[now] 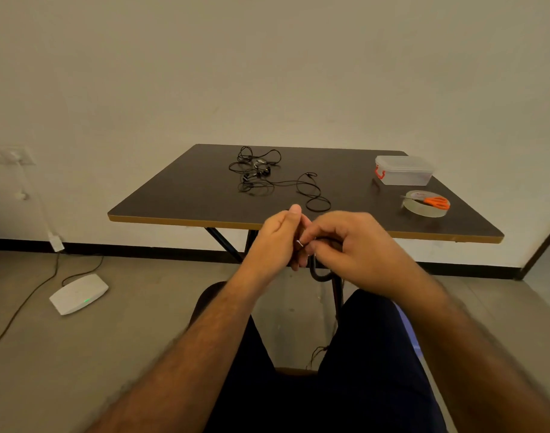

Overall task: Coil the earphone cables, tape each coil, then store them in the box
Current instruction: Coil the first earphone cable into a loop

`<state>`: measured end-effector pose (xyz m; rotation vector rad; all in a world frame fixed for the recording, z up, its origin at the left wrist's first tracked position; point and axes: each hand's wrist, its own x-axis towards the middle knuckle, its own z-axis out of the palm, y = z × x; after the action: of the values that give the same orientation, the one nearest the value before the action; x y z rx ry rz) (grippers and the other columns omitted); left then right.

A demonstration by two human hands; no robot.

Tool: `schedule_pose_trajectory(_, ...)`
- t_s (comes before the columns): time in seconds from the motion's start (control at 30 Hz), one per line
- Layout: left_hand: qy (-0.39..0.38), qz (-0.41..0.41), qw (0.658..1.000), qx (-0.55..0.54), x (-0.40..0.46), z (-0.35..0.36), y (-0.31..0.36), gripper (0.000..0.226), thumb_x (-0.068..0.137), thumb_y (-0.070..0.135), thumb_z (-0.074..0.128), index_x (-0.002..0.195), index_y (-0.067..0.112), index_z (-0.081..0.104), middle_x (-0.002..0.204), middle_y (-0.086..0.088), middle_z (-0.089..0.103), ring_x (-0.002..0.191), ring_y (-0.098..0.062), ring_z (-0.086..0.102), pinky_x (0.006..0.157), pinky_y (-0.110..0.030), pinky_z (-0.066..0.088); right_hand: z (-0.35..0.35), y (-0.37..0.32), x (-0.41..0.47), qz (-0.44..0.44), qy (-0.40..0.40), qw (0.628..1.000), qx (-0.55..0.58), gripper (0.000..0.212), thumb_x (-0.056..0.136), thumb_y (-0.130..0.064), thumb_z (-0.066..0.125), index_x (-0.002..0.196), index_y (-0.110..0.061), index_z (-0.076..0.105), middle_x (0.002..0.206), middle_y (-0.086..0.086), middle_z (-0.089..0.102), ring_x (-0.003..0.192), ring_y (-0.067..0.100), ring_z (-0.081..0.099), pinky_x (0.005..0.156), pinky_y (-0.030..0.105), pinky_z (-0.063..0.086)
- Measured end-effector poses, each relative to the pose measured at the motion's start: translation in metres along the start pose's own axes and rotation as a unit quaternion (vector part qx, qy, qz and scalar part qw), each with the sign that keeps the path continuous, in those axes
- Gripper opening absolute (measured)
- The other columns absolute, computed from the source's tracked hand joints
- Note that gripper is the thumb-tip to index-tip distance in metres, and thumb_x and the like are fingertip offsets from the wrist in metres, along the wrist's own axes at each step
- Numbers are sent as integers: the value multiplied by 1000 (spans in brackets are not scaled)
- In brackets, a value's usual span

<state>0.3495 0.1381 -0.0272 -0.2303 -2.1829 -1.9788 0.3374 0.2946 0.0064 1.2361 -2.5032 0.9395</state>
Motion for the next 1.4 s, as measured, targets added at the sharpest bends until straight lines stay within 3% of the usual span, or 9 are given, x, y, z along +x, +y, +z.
schedule_pose_trajectory(0.17,-85,-50,994,-44,-4,9,3,63,102,56,20,60,23,52,52,5,39,45,-9,28,46,-25,22,-5,8,15,-10,52,997,60,26,87,2,57,94,-20,69,82,-11,67,69,10,64,64,24,53)
schedule_pose_trajectory(0.3,-123,-106,979,-127,-5,7,2,53,99,62,21,70,22,41,58,5,28,47,-7,19,46,-23,17,-8,19,23,-14,115,991,64,20,85,-1,68,87,-21,63,78,-11,60,63,7,56,59,19,47)
schedule_pose_trajectory(0.47,-154,-138,948,-244,-2,2,2,48,102,56,20,74,22,40,56,8,26,46,-5,15,44,-20,13,0,37,26,26,111,977,181,6,88,-7,70,91,-13,70,79,5,69,71,31,64,66,40,58)
schedule_pose_trajectory(0.67,-153,-167,938,-262,-2,3,-1,44,103,53,22,83,19,41,59,6,27,48,-7,22,46,-21,20,8,37,22,15,142,968,207,18,92,-5,65,91,-23,68,81,-1,69,72,13,65,66,29,58)
schedule_pose_trajectory(0.9,-146,-178,939,-255,-3,0,-4,42,104,50,24,84,18,42,60,6,27,49,-7,24,47,-21,21,7,38,25,14,119,975,189,14,91,-6,66,91,-20,69,81,0,69,70,10,65,66,24,57)
schedule_pose_trajectory(1.0,-165,-172,940,-245,-4,2,-2,41,104,48,26,81,19,44,59,6,26,47,-6,23,48,-21,17,12,44,26,20,121,968,218,11,91,-5,66,92,-15,70,75,-2,70,68,18,67,69,34,59)
schedule_pose_trajectory(1.13,-162,-171,937,-259,-4,2,-1,37,105,39,29,76,22,43,59,7,27,47,-6,24,47,-21,18,19,50,25,37,126,959,250,10,91,-4,65,93,-12,71,82,10,71,76,34,66,70,38,58)
schedule_pose_trajectory(1.27,-179,-161,927,-287,-4,2,-2,34,103,34,26,78,21,43,60,6,28,46,-7,25,46,-21,21,27,53,21,65,101,945,304,12,94,-4,61,94,-9,71,85,11,72,77,20,67,72,30,56)
schedule_pose_trajectory(1.4,-187,-121,926,-305,-5,3,3,30,102,29,25,82,18,43,59,5,30,46,-8,29,45,-21,27,41,54,13,101,36,921,375,14,96,-10,56,97,-5,69,88,12,71,82,23,66,77,39,57)
